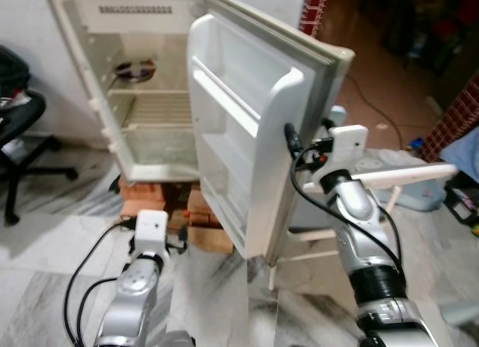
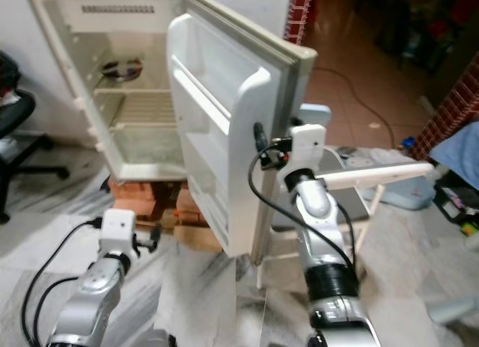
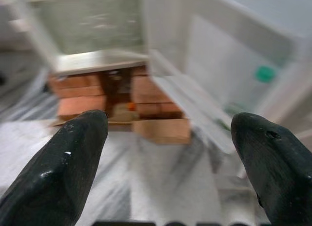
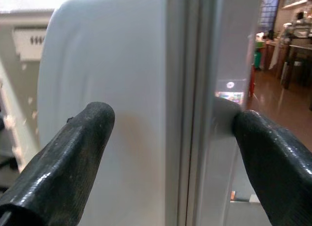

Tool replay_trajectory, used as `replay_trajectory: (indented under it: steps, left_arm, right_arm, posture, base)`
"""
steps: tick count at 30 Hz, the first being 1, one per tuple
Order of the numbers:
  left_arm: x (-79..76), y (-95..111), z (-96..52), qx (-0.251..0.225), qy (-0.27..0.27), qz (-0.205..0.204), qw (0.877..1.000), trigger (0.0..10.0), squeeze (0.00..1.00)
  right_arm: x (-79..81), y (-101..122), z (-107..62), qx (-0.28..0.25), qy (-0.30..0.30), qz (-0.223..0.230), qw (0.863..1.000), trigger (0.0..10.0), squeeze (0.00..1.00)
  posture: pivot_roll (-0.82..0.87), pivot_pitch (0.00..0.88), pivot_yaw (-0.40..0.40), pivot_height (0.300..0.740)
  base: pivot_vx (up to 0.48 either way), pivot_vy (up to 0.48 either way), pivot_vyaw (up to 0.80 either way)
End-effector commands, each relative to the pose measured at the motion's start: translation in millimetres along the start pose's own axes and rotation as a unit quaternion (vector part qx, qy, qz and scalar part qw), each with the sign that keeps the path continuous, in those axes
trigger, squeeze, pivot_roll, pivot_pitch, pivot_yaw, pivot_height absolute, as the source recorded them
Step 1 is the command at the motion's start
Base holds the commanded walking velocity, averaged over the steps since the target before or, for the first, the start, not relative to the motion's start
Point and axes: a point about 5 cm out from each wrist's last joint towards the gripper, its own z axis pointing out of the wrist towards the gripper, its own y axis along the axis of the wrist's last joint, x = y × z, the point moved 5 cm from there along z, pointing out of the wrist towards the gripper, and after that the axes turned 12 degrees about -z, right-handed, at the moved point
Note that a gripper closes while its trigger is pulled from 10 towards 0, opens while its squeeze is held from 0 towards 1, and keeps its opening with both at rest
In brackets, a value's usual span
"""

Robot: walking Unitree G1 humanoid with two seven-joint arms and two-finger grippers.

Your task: Restocking fridge

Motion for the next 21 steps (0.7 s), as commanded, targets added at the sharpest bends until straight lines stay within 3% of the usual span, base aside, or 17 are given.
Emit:
replay_trajectory:
  steps: [1,4,6,7,9,10,11,13,14,16,17,18,21]
  left_arm:
    - [-1.3,-3,1.4,0.011,-0.005,0.009,1.000,10.0,0.00]
    - [-2.6,-3,2.6,0.015,-0.008,0.012,1.000,10.0,0.00]
    - [-2.9,-4,2.6,0.018,-0.009,0.010,1.000,10.0,0.00]
    - [-2.9,-4,2.6,0.018,-0.009,0.010,1.000,10.0,0.00]
    - [-2.9,-5,2.3,0.021,-0.009,0.008,1.000,10.0,0.00]
    - [-2.9,-5,2.3,0.021,-0.009,0.008,1.000,10.0,0.00]
    - [-3.7,-6,1.8,0.023,-0.010,0.007,1.000,10.0,0.00]
    - [-4.4,-6,1.6,0.025,-0.011,0.007,1.000,10.0,0.00]
    - [-4.6,-6,1.5,0.025,-0.012,0.006,1.000,10.0,0.00]
    - [-4.8,-7,1.4,0.026,-0.013,0.006,1.000,10.0,0.00]
    - [-4.8,-7,1.4,0.026,-0.013,0.006,1.000,10.0,0.00]
    - [-5.4,-6,1.3,0.026,-0.015,0.007,1.000,10.0,0.00]
    - [-6.5,-5,1.1,0.022,-0.019,0.007,1.000,10.0,0.00]
  right_arm:
    - [2.0,24,13.7,-0.037,0.004,0.009,0.999,10.0,0.00]
    - [19.3,36,20.8,-0.053,0.049,0.055,0.996,10.0,0.00]
    - [66.2,62,5.9,-0.079,0.217,0.178,0.957,10.0,0.00]
    - [66.2,62,5.9,-0.079,0.217,0.178,0.957,10.0,0.00]
    - [94.0,81,-23.6,-0.095,0.344,0.243,0.902,10.0,0.00]
    - [94.0,81,-23.6,-0.095,0.344,0.243,0.902,10.0,0.00]
    - [101.9,84,-53.9,-0.087,0.420,0.270,0.862,10.0,0.00]
    - [100.7,80,-72.1,-0.071,0.453,0.292,0.839,10.0,0.00]
    - [99.1,78,-74.6,-0.067,0.455,0.296,0.837,10.0,0.00]
    - [87.3,53,-72.6,-0.028,0.419,0.265,0.868,10.0,0.00]
    - [87.3,53,-72.6,-0.028,0.419,0.265,0.868,10.0,0.00]
    - [74.8,29,-66.9,0.007,0.370,0.232,0.900,10.0,0.00]
    - [53.7,4,-61.3,0.046,0.292,0.201,0.934,10.0,0.00]
  posture:
    - [0.11,0.000,-0.010,0.740]
    - [0.11,0.000,-0.012,0.740]
    - [0.11,0.000,-0.016,0.740]
    - [0.11,0.000,-0.016,0.740]
    - [0.11,0.000,-0.020,0.740]
    - [0.11,0.000,-0.020,0.740]
    - [0.10,0.000,-0.026,0.740]
    - [0.10,0.000,-0.026,0.740]
    - [0.10,0.000,-0.025,0.740]
    - [0.09,0.000,-0.021,0.740]
    - [0.09,0.000,-0.021,0.740]
    - [0.09,0.000,-0.018,0.740]
    - [0.09,0.000,-0.017,0.740]
  base:
    - [0.000,0.000,0.00]
    - [0.000,0.000,0.00]
    - [0.000,0.000,0.00]
    - [0.000,0.000,0.00]
    - [0.000,0.000,0.00]
    - [0.000,0.000,0.00]
    - [0.000,0.000,0.00]
    - [0.000,0.000,0.00]
    - [0.000,0.000,0.00]
    - [0.000,0.000,0.00]
    - [0.000,0.000,0.00]
    - [0.000,0.000,0.00]
    - [0.000,0.000,0.00]
